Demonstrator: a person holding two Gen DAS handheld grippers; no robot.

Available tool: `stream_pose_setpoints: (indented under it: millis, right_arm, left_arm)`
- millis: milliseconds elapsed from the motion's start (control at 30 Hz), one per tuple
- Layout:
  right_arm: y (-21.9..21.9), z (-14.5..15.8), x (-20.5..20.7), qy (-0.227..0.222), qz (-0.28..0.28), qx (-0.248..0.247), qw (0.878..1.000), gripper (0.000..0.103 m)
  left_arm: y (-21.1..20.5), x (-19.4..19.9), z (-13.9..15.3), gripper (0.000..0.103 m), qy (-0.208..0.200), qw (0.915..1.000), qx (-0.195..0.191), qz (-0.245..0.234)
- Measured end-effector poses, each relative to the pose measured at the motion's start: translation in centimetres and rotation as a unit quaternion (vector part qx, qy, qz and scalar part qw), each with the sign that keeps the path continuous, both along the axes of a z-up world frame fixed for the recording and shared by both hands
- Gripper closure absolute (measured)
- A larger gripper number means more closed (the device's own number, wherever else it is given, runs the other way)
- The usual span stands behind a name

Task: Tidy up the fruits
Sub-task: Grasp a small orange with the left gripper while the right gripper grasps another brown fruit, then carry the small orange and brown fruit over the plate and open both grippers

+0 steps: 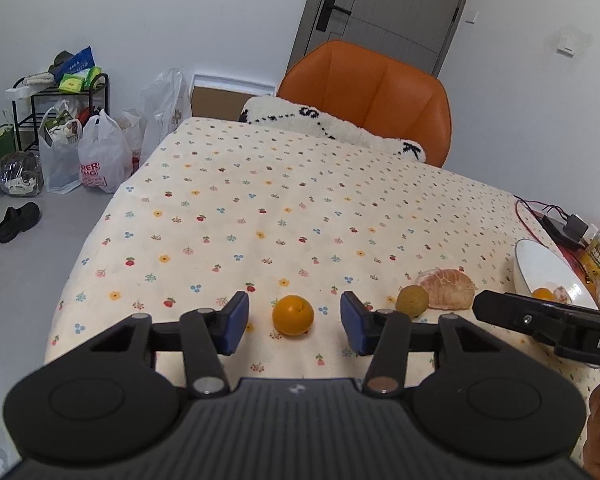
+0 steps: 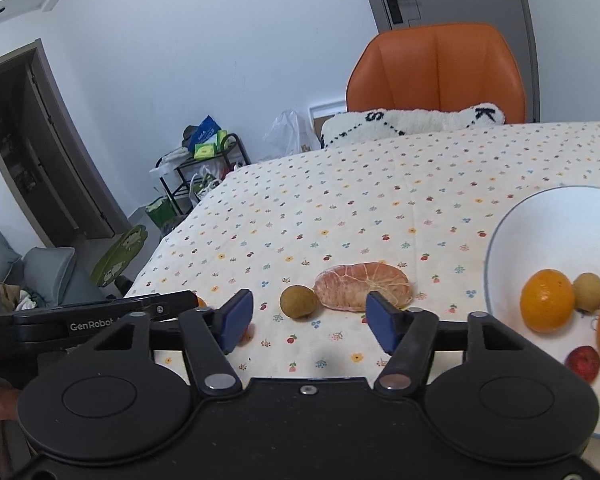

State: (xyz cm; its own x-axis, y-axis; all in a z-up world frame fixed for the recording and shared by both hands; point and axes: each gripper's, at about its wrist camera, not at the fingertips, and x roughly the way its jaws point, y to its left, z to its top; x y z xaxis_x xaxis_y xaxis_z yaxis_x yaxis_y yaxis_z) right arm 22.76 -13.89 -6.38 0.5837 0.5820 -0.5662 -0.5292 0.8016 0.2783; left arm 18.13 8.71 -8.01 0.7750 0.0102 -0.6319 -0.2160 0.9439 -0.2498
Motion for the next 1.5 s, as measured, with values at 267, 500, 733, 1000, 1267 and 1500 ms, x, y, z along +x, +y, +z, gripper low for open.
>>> stream_pose_setpoints:
  millis: [267, 500, 733, 1000, 1267, 1500]
  right_arm:
    - [2.1, -1.3, 1.0, 0.015, 0.013, -0.019, 1.0, 0.047]
    - [3.1, -1.8, 1.7, 0.021, 0.019, -0.027, 0.999, 0.05]
    - [4.4, -2.3, 2.1, 0.023, 0.023, -0.039, 0.999, 0.059]
    - [4.5, -2.8, 2.3, 0.023, 0.018, -0.039, 0.999, 0.078]
    - [2.7, -0.9, 1.8, 0.002, 0.013, -0.026, 1.0, 0.078]
    - [0.1, 0.8, 1.9, -0.015, -0.007, -0.012, 1.0, 0.078]
  left_arm:
    - [0.4, 1.3, -1.1, 0.08, 0.028, 0.9996, -0.005, -0.007]
    - [1.0, 1.1, -0.7, 0.08, 0.024, 0.9997, -0.006, -0.003]
    - [1.4, 0.8, 0.0, 0.08, 0.016, 0.9999, -0.002, -0.002]
    - [1.1, 0.6, 0.7, 0.08, 0.009, 0.9999, 0.002, -0.008]
    - [-0.7, 1.1, 1.8, 0.08, -0.007, 0.9996, 0.003, -0.026]
    - [-3.0, 1.9, 2.7, 0.08, -0.017, 0.9988, 0.005, -0.047]
